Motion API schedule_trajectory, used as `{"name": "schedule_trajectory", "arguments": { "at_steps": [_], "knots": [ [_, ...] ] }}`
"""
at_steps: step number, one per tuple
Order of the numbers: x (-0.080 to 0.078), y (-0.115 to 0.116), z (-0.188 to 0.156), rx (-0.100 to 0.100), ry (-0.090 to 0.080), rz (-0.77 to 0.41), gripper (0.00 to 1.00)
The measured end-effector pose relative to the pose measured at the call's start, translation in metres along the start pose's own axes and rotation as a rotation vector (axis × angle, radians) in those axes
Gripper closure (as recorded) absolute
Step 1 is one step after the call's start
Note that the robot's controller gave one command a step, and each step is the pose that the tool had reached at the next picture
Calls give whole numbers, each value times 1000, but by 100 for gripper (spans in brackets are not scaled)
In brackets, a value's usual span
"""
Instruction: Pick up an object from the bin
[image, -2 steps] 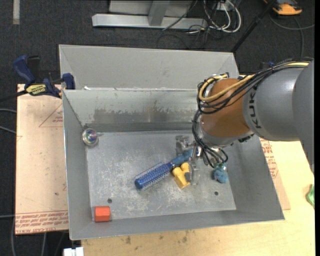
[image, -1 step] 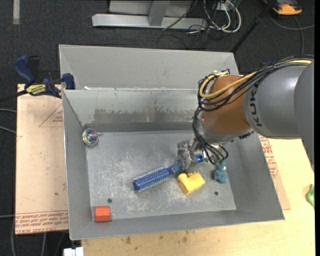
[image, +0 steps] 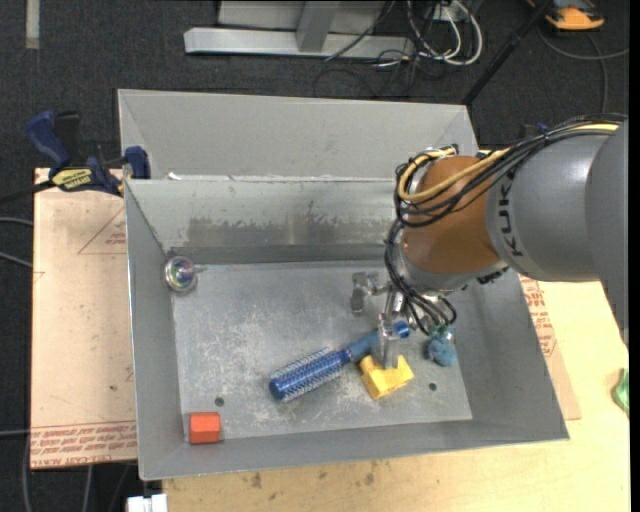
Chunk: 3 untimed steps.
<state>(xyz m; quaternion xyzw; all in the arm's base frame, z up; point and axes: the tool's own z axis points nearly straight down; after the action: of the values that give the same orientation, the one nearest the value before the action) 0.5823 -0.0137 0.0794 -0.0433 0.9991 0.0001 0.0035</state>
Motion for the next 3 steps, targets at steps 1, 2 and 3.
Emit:
{"name": "schedule_trajectory", "arguments": {
  "at_steps": [1,2,3],
  "knots": [
    [0,1,1,-1,2,0,100],
    [-3,49,6,-1,-1,143,100],
    [33,54,-105,-1,0,131,100]
  ]
}}
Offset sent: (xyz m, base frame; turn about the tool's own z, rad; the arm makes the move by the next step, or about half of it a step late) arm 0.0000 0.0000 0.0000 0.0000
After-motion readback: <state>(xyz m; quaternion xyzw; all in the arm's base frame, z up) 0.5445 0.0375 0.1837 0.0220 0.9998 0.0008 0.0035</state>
